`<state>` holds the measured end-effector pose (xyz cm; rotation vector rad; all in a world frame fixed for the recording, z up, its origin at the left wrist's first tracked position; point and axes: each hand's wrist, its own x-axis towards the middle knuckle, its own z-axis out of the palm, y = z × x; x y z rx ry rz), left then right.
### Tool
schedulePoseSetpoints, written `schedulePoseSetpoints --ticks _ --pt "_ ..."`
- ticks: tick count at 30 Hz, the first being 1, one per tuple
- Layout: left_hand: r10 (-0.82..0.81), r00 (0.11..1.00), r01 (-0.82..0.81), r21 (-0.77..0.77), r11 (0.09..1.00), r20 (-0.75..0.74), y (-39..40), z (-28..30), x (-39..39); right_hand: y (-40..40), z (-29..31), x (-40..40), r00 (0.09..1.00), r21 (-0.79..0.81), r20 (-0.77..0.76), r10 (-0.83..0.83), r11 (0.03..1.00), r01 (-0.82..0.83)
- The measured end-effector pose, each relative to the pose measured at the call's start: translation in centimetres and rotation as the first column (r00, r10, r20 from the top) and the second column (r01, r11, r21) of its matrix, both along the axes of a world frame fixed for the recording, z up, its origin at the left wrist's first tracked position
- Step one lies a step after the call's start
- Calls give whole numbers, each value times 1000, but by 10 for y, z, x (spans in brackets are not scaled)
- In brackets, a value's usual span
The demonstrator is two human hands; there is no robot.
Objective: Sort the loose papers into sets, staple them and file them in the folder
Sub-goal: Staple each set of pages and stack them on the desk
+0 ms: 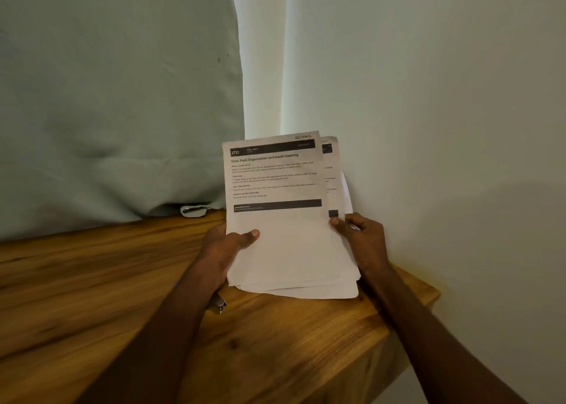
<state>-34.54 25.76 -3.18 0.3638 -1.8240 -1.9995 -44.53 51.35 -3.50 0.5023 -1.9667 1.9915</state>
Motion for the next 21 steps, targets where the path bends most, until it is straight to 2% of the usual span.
schedulePoseSetpoints --ticks 4,10,14,19,21 --pt "1 1000 0 -33 999 4 1 -1 0 0 1 2 999 -21 -8 40 999 -40" --pt "9 1000 -9 3 1000 23 -3 1 -3 -2 7 10 995 -116 60 84 990 -77" --pt "-9 999 8 20 1000 30 -9 4 -1 1 12 9 984 -116 51 172 979 -165" --pt "-38 999 37 60 998 20 -14 2 1 -1 12 7 916 -207 260 306 944 -257" --pt "-45 999 43 49 998 26 -14 2 1 0 11 6 884 -239 285 370 921 -308"
